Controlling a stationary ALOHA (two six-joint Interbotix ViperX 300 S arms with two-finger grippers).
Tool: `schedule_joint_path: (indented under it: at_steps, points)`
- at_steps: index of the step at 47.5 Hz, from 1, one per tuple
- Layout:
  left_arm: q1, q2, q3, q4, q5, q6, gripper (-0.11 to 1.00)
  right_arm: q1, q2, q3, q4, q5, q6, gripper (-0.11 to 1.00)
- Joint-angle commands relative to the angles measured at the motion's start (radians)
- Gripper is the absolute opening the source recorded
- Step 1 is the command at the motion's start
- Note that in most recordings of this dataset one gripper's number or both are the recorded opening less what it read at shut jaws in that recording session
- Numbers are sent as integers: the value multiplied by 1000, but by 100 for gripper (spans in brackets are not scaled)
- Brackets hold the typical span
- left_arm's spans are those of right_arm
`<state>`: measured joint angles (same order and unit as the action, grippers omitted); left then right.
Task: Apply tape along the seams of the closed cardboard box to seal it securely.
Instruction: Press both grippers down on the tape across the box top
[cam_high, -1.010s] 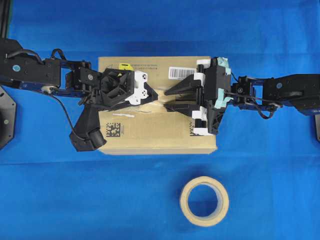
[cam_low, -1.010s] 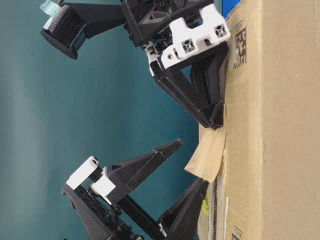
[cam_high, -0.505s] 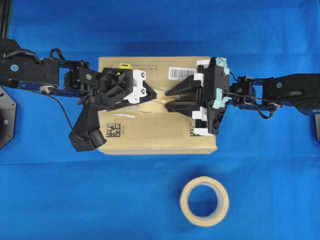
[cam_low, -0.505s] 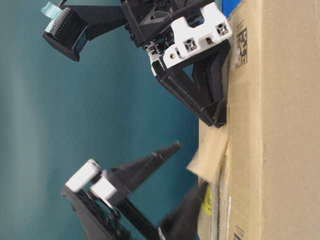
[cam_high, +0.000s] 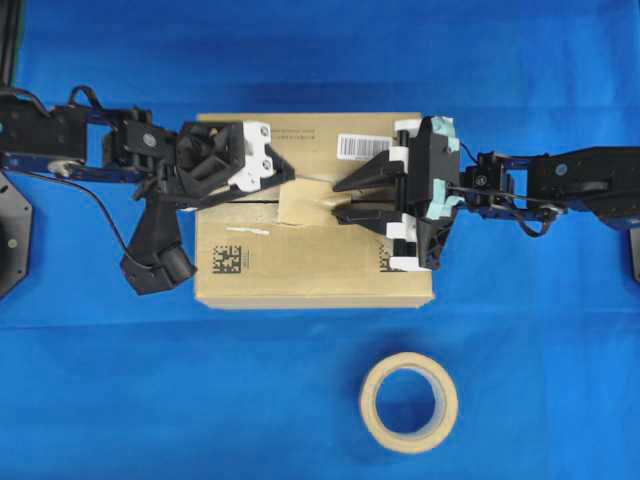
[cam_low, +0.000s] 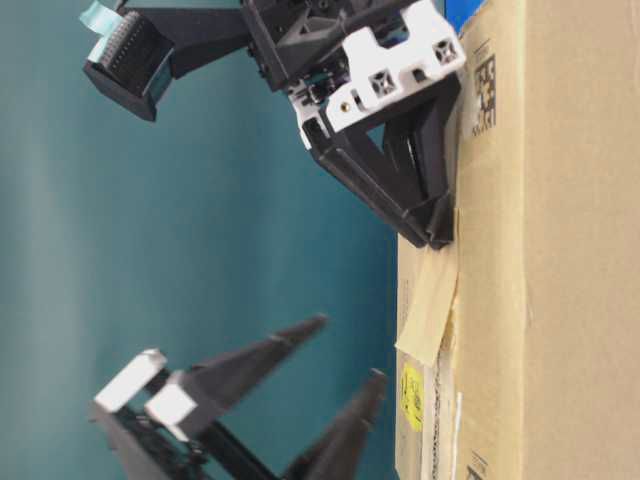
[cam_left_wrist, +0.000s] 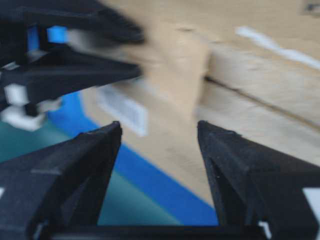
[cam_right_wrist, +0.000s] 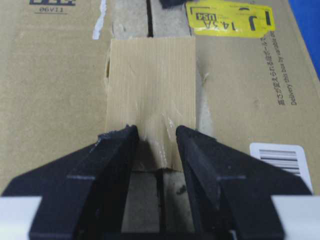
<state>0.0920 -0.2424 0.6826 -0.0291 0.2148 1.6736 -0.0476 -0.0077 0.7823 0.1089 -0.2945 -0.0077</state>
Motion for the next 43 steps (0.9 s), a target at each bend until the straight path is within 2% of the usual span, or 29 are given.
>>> schedule_joint_path:
  at_steps: [1, 4, 10, 17, 18, 20, 23, 26, 31, 34, 43]
  points:
    - [0, -34, 2, -8, -74, -18, 58, 9, -48, 2, -12, 31, -2, 47]
    - [-3, -40, 11, -14, -127, -60, 58, 9, -72, 3, -17, 41, -2, 47]
    - [-17, -52, 26, -21, -239, -232, 58, 11, -141, -3, -34, 49, -6, 46]
    - [-28, -57, 34, -21, -341, -528, 57, 9, -232, -3, -51, 34, -9, 46]
    - [-29, -57, 34, -21, -351, -594, 57, 9, -241, -3, -54, 29, -9, 46]
    - [-31, -57, 34, -21, -360, -681, 54, 3, -256, -2, -58, 20, -9, 46]
    - [-32, -55, 34, -21, -370, -818, 48, -6, -268, 2, -61, -8, -9, 45]
    - [-35, -51, 35, -17, -376, -945, 36, -20, -265, 0, -61, -37, -11, 40]
    - [-35, -38, 35, -12, -391, -1131, 10, -35, -250, -9, -63, -60, -11, 11]
    - [-37, -29, 35, -8, -407, -1197, 0, -40, -236, -20, -63, -61, -12, -1]
    - [-49, 11, 35, -8, -446, -1252, 0, -51, -175, -61, -63, -61, -18, -1]
